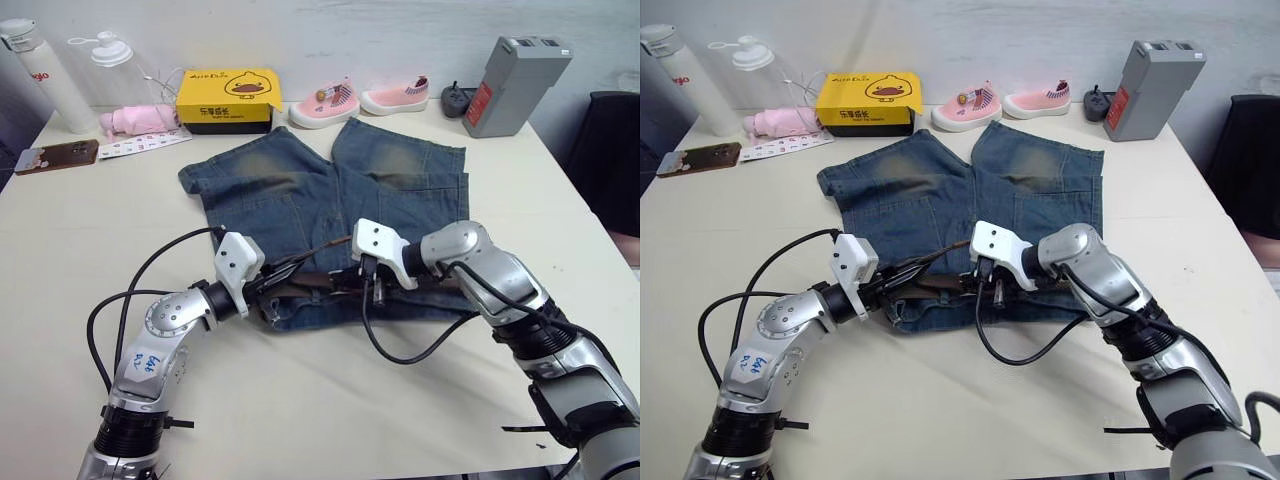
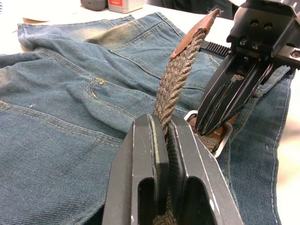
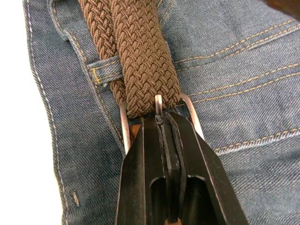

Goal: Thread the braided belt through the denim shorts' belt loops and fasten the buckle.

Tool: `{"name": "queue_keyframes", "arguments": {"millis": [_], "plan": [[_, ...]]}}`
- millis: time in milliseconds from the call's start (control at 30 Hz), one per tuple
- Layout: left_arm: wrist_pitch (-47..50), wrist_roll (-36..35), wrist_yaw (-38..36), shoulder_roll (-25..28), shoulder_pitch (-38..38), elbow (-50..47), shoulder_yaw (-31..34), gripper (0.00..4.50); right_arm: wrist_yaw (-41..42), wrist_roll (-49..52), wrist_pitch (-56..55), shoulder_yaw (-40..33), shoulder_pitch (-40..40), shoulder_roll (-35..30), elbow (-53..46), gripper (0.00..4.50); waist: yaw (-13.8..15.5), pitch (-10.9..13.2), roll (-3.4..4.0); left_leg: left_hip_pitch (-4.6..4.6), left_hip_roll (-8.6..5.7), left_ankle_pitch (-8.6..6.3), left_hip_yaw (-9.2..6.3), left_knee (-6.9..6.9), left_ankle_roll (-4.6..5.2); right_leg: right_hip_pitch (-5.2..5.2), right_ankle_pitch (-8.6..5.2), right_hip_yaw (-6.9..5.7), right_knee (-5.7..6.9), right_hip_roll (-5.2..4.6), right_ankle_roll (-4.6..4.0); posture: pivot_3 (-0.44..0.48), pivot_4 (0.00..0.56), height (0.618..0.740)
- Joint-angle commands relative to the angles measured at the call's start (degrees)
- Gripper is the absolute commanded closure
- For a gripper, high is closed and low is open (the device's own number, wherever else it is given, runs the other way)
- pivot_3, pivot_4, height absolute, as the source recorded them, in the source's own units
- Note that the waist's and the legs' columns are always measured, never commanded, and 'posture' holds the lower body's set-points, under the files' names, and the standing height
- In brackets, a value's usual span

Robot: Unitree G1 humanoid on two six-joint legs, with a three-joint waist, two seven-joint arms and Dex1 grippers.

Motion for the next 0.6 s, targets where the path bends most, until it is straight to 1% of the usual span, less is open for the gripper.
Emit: {"name": "queue_keyframes", "arguments": {"millis": [33, 133, 200, 267, 333, 433, 533, 600], "plan": [[-1.46, -0.14, 0.05, -0.17, -0.48, -0.82, 1.04, 4.50, 0.69, -3.24, -0.07, 4.67, -0.58, 1.39, 3.07, 4.47, -0.02, 0.00, 0.00, 0.01, 0.00, 0.00, 0.00, 0.00, 0.00, 0.00, 0.00, 0.00, 0.00, 0.00, 0.00, 0.000, 0.150, 0.658], [-1.64, -0.14, -0.26, -0.06, -0.89, -0.51, 1.03, 4.50, 2.86, -4.80, 1.12, 8.40, -2.46, 2.27, 5.68, 4.47, -0.08, 0.00, 0.00, 0.04, 0.00, 0.00, 0.02, 0.00, -0.01, 0.01, 0.00, 0.01, 0.00, 0.00, 0.00, 0.000, 0.150, 0.658], [-1.73, -0.13, -0.49, 0.12, -1.52, -0.06, 1.17, 4.50, 5.72, -5.54, 1.81, 11.23, -3.74, 2.32, 6.99, 4.47, -0.13, 0.00, 0.01, 0.07, 0.00, 0.00, 0.04, 0.00, -0.01, 0.01, 0.00, 0.04, -0.01, 0.00, 0.00, 0.000, 0.150, 0.658], [-1.90, -0.06, -0.75, 0.34, -1.99, 0.29, 1.28, 4.50, 7.16, -6.02, 1.82, 12.56, -4.32, 2.48, 7.71, 4.47, -0.19, -0.02, 0.02, 0.10, 0.00, 0.01, 0.04, 0.00, -0.03, 0.02, 0.00, 0.05, -0.01, 0.00, -0.01, 0.000, 0.150, 0.658], [-1.92, -0.38, -1.67, 1.34, -3.62, 1.02, 2.08, 4.50, 8.70, -8.14, 0.88, 15.77, -5.53, 3.76, 10.39, 4.47, -0.34, -0.09, 0.00, 0.18, 0.01, 0.04, 0.03, 0.01, -0.09, 0.03, -0.02, 0.06, 0.01, 0.02, -0.07, 0.000, 0.150, 0.658], [-2.40, -0.50, -3.11, 2.94, -6.27, 2.68, 3.11, 4.50, 10.35, -10.24, 0.38, 18.67, -6.53, 5.99, 13.31, 4.47, -0.72, -0.20, -0.08, 0.23, 0.01, 0.04, 0.03, -0.01, -0.11, 0.07, -0.04, 0.03, 0.02, 0.05, -0.09, 0.000, 0.150, 0.658], [-2.22, -1.26, -5.26, 4.72, -9.49, 4.28, 3.90, 4.50, 11.85, -12.91, -0.66, 22.18, -5.90, 6.44, 14.57, 4.47, -1.33, -0.37, -0.16, 0.30, 0.03, 0.04, -0.02, -0.03, -0.15, 0.17, -0.05, -0.01, 0.07, 0.09, -0.12, 0.000, 0.150, 0.658], [-1.87, -2.18, -7.99, 6.12, -12.19, 5.23, 3.69, 4.50, 11.93, -14.89, -1.60, 23.51, -5.14, 6.99, 16.14, 4.47, -1.46, -0.37, -0.16, 0.67, 0.05, 0.01, -0.01, -0.19, -0.21, 0.53, -0.06, -0.03, 0.04, 0.13, -0.14, 0.000, 0.150, 0.658]]}}
